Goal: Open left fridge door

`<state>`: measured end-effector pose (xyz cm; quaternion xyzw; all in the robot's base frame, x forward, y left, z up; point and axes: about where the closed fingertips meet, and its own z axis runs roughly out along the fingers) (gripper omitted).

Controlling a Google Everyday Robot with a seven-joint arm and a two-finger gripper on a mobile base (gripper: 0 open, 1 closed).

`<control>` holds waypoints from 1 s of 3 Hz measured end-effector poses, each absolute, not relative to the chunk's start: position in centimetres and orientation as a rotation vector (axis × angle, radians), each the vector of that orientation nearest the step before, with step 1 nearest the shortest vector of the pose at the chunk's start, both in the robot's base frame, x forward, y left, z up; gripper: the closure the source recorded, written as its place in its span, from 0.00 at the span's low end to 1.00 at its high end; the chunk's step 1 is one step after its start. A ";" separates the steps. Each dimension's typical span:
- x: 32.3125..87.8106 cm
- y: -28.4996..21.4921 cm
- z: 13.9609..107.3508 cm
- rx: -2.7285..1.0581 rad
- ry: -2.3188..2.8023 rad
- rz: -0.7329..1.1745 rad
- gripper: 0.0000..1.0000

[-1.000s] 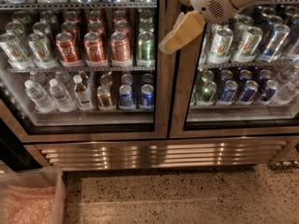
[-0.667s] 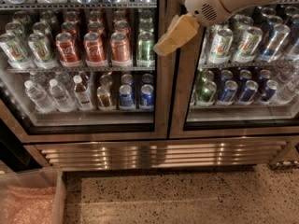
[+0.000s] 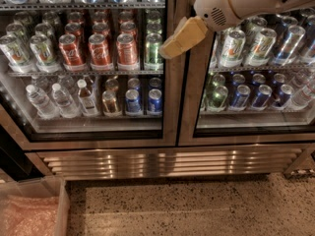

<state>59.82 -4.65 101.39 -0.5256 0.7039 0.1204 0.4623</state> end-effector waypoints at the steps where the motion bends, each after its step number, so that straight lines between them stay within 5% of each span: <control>1: 60.3 -4.4 101.2 -1.268 1.728 0.315 0.00; 3: 60.5 -3.7 101.3 -1.252 1.715 0.336 0.00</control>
Offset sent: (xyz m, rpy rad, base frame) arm 0.0909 0.0612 -0.0054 0.2843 0.0217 -0.0134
